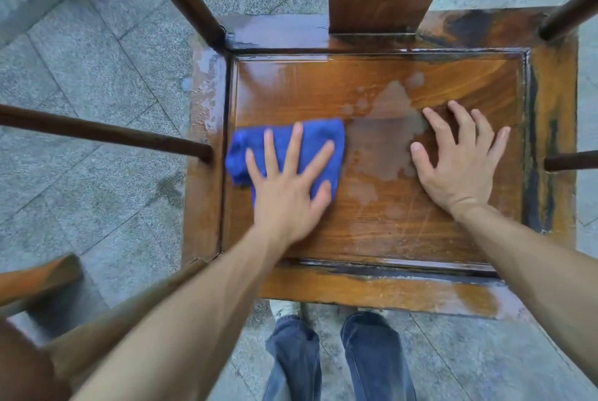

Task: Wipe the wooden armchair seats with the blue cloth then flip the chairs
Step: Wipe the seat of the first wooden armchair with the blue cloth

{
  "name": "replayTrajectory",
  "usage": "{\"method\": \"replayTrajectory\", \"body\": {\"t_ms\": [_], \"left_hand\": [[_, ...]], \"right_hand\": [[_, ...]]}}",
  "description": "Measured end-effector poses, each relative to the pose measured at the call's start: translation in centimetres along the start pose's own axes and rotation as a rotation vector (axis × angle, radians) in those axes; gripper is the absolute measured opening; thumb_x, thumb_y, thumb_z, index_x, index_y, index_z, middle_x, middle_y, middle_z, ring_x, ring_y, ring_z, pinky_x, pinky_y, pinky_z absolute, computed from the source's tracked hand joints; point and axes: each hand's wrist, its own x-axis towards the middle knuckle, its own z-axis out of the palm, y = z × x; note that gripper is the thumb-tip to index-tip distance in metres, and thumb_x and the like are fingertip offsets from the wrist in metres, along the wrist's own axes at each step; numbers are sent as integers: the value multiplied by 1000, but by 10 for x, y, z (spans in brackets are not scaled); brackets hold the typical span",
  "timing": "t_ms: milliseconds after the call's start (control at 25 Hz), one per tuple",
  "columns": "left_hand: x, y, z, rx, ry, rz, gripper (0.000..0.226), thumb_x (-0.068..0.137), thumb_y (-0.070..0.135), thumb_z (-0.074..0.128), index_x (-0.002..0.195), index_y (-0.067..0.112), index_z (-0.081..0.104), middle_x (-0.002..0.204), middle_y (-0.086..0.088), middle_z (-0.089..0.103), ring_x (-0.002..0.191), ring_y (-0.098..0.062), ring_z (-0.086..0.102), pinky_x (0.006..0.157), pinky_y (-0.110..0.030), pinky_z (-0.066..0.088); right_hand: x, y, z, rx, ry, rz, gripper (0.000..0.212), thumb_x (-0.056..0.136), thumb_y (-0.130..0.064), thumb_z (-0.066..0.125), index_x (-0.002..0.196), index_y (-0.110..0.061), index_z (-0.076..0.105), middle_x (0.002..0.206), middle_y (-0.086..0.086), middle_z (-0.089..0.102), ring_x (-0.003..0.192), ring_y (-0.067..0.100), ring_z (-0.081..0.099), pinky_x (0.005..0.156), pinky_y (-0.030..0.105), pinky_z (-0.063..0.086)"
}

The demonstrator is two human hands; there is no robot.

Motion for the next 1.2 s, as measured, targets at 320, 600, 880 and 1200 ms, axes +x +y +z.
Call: {"method": "replayTrajectory", "body": {"t_ms": [320,600,880,1200], "left_hand": [[-173,17,41,32,-110,63,65,88,60,47,149,52,28,167,-5,15,149,-54,11,108,-78,18],[24,75,8,-9,72,111,64,87,70,41,148,56,28,167,0,15,149,-53,7,110,-76,10],[193,147,-8,61,9,261,64,89,66,25,151,54,17,168,8,8,152,-41,7,113,-74,4],[-106,36,23,67,2,396,66,88,53,52,151,47,32,165,3,25,153,-41,10,113,-72,15]], "right_hand": [[8,33,-11,-18,91,-3,43,100,-40,39,138,-23,51,148,2,48,131,32,42,109,56,27],[8,43,-5,55,106,-16,43,100,-38,39,137,-20,53,144,5,51,131,34,42,120,62,12],[10,45,-1,103,162,6,53,101,-40,39,150,-20,38,149,5,47,134,29,42,121,60,15],[8,43,-9,142,120,17,52,102,-42,33,147,-18,43,147,9,47,136,34,41,121,59,14]]}}
